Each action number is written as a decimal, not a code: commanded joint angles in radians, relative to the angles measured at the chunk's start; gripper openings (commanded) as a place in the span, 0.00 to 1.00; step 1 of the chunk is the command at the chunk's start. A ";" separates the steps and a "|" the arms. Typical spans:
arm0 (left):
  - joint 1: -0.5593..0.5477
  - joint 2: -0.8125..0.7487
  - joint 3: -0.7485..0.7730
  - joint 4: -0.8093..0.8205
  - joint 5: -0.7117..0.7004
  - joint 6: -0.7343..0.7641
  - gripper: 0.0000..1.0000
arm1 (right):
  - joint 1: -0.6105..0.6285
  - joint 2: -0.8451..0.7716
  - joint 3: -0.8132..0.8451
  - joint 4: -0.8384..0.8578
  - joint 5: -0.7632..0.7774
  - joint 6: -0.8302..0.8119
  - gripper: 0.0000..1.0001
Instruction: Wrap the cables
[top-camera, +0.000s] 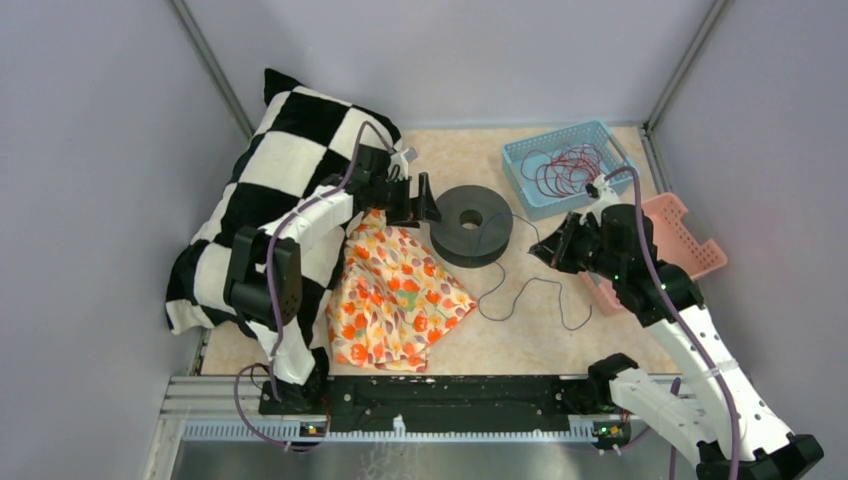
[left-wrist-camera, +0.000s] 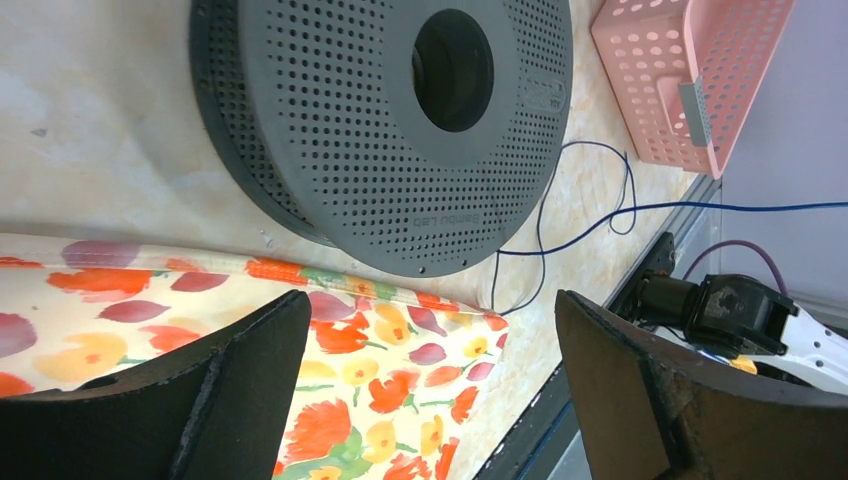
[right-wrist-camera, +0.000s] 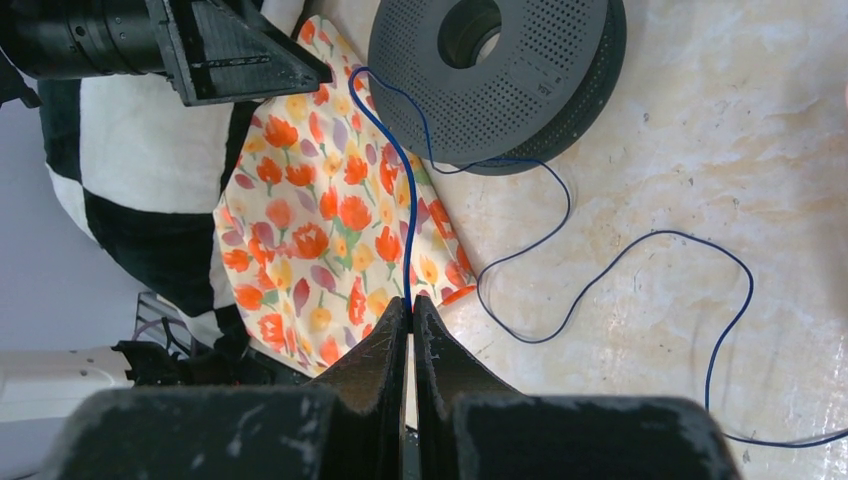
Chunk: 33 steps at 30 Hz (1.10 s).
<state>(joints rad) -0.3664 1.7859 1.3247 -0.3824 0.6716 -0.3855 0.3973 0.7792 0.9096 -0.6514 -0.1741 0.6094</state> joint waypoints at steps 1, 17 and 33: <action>0.018 -0.039 0.000 0.009 -0.015 -0.010 0.98 | 0.005 -0.027 -0.011 0.060 -0.014 -0.007 0.00; 0.040 0.062 -0.056 0.197 0.074 -0.091 0.89 | 0.005 0.030 0.004 0.104 -0.064 -0.021 0.00; 0.038 0.144 -0.120 0.436 0.180 -0.227 0.62 | 0.005 0.011 -0.003 0.095 -0.054 0.007 0.00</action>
<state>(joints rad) -0.3283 1.9255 1.2179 -0.0597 0.8097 -0.5667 0.3973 0.8177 0.8917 -0.5880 -0.2325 0.6071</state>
